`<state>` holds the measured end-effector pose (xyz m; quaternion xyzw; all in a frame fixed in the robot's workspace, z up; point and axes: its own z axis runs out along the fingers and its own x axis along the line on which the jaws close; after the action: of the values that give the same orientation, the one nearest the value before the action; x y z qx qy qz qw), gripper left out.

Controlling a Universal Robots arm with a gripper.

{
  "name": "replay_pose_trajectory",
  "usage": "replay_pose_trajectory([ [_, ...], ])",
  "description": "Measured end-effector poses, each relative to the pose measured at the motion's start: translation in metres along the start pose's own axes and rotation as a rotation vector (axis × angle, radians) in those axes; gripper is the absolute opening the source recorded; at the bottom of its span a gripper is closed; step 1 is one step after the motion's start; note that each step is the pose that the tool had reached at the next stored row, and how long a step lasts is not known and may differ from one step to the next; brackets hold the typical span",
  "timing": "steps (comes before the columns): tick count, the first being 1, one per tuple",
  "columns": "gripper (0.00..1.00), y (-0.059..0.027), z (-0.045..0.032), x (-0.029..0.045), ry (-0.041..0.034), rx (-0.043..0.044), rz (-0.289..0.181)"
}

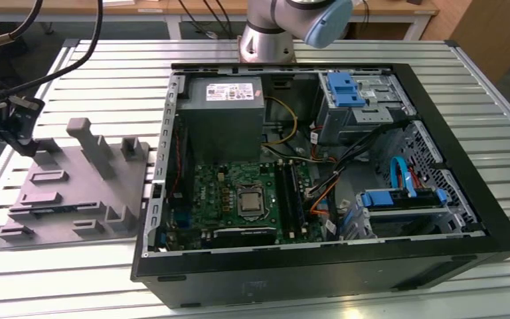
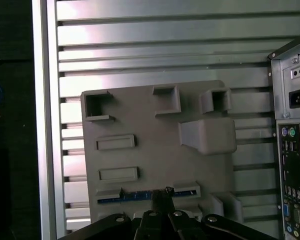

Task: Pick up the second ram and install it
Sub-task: 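Reach for the second ram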

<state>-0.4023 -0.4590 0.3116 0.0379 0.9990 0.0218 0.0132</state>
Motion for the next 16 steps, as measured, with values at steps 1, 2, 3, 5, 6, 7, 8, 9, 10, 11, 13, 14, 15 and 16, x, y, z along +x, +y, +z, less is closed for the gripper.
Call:
replay_pose_trajectory([
  [1, 0.1, -0.0004, 0.0006, 0.0, 0.0001, 0.0, 0.0],
  [2, 0.1, -0.0009, 0.0013, 0.0, 0.0001, 0.0, 0.0],
  [3, 0.1, -0.0014, 0.0019, 0.0, 0.0001, 0.0001, 0.0],
  [5, 0.1, -0.0024, 0.0032, 0.0, 0.0001, 0.0001, 0.0],
  [6, 0.1, -0.0029, 0.0039, 0.0, 0.0002, 0.0001, 0.0],
  [7, 0.1, -0.0036, 0.0045, 0.0, 0.0002, 0.0001, 0.0],
  [8, 0.1, -0.0042, 0.0051, 0.0, 0.0003, 0.0002, 0.0],
  [9, 0.1, -0.0048, 0.0058, 0.0, 0.0002, 0.0002, 0.0],
  [10, 0.1, -0.0054, 0.0064, 0.0, 0.0002, 0.0001, 0.0],
  [11, 0.1, -0.006, 0.0071, 0.0, 0.0002, 0.0001, 0.0],
  [13, 0.1, -0.0072, 0.0084, -0.0001, 0.0001, 0.0001, 0.0],
  [14, 0.1, -0.0078, 0.0092, 0.0, 0.0002, 0.0001, 0.0],
  [15, 0.1, -0.0084, 0.0098, -0.0001, 0.0002, 0.0001, 0.0],
  [16, 0.1, -0.0091, 0.0104, -0.0001, 0.0002, 0.0002, 0.0],
])
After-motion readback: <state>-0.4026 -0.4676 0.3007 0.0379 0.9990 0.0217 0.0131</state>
